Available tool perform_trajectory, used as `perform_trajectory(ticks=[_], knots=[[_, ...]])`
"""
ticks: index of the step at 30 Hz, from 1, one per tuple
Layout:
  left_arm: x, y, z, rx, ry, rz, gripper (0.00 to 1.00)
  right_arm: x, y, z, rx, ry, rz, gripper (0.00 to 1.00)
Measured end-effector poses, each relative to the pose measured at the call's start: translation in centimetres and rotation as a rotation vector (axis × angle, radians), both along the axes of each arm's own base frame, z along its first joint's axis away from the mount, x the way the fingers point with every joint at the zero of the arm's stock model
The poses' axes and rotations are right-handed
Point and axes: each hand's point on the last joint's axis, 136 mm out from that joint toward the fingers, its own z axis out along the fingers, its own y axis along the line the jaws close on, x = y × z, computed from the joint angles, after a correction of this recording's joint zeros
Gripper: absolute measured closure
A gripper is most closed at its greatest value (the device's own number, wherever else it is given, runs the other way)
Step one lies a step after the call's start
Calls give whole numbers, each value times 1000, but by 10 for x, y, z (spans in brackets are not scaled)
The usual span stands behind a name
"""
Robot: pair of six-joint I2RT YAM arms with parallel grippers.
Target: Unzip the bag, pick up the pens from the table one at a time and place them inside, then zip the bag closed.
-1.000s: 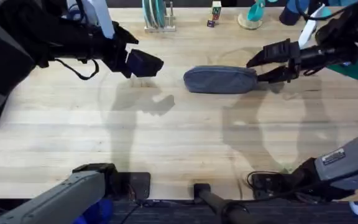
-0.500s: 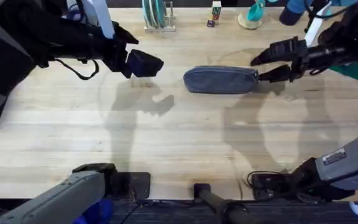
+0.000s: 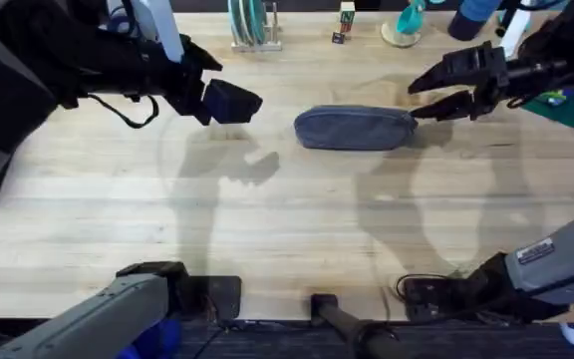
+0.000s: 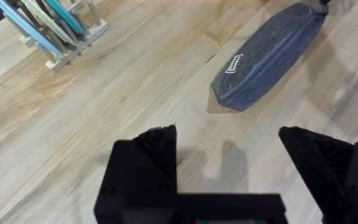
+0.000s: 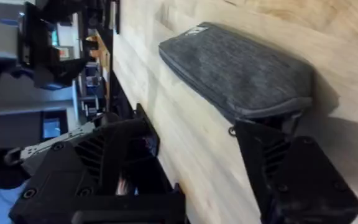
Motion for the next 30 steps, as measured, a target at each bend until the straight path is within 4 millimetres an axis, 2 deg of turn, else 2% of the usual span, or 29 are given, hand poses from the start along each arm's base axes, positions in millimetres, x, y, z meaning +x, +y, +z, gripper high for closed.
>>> perform_trajectory(ticks=[11,19,30], knots=[[0,0,0,0,0,0,6,-15,36,6,22,51,102,5],[0,0,0,0,0,0,6,-24,39,9,14,79,129,5],[0,0,0,0,0,0,6,-34,35,59,-107,-129,151,4]])
